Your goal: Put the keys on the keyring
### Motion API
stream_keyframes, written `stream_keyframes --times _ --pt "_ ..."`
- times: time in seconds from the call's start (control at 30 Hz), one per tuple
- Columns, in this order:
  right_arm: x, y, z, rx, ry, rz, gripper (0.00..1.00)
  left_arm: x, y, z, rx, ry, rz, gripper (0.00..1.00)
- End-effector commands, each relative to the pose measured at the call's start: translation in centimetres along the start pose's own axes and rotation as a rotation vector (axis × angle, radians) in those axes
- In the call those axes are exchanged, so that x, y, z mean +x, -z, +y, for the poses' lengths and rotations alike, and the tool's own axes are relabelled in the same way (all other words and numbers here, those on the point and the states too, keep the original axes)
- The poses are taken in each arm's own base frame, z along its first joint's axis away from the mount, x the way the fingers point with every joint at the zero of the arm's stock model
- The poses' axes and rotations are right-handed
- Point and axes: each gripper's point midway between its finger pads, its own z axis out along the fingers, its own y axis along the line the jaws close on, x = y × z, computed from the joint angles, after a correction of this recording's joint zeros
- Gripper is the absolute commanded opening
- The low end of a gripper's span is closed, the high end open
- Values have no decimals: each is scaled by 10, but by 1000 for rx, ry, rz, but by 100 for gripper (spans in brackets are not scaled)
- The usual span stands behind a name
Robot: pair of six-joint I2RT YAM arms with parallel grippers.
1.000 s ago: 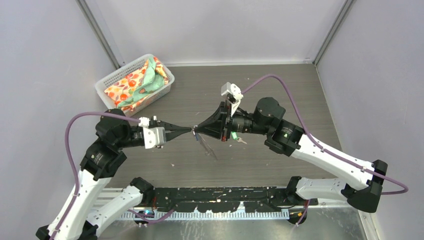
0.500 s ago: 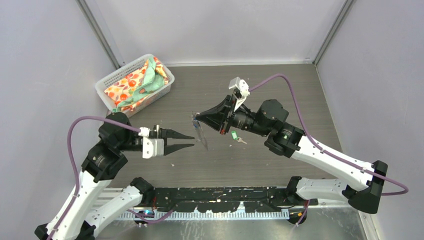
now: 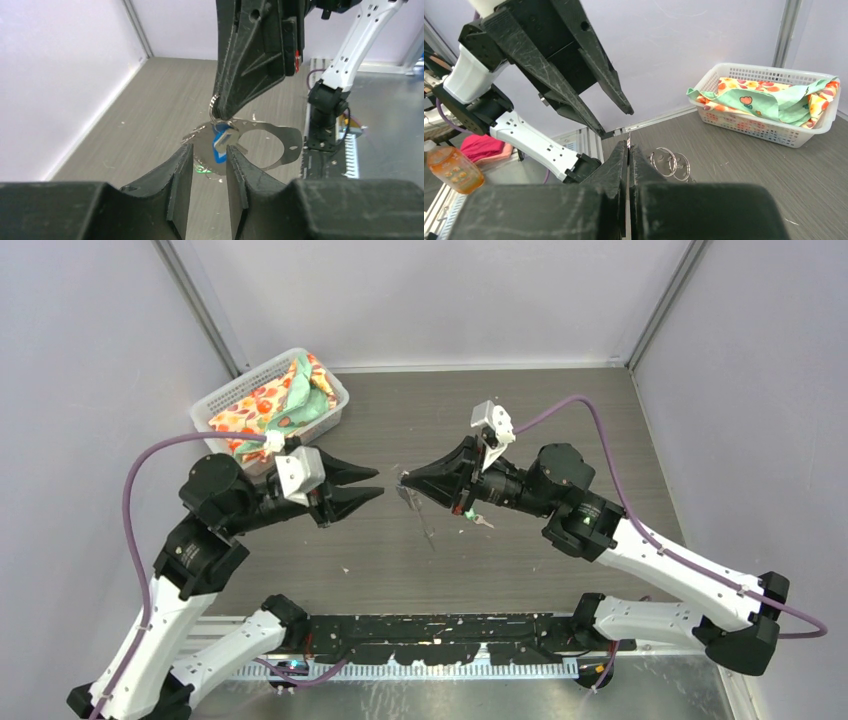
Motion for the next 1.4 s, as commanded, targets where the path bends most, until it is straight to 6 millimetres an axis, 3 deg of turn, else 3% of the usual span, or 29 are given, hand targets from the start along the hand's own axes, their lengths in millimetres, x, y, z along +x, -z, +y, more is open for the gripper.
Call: stream_keyframes --times 0.0,0.1,0.3,0.43,0.6,1.0,1.1,1.23,1.37 --pt "-26 6 14 -46 34 -56 1 -8 -8 -14 89 139 -3 33" --pt "-26 5 15 -54 13 -66 1 3 -10 -37 246 145 18 44" --pt "-24 -3 19 -89 -32 -71 1 32 -17 -30 241 85 78 48" --pt "-22 -7 19 -94 -51 -74 1 39 -22 -12 151 49 97 34" --pt "-20 -9 14 -73 -60 -83 1 34 -20 -13 145 18 55 2" --pt "-10 4 5 -9 -69 -75 7 28 -4 -3 62 -195 29 0" --pt "-6 7 4 0 -67 -64 11 26 -3 -5 64 -193 22 1" --pt "-6 9 3 8 -70 -60 25 23 -2 -5 63 -178 15 0" --pt "-5 14 2 22 -59 -48 31 22 -3 -6 71 -166 13 0"
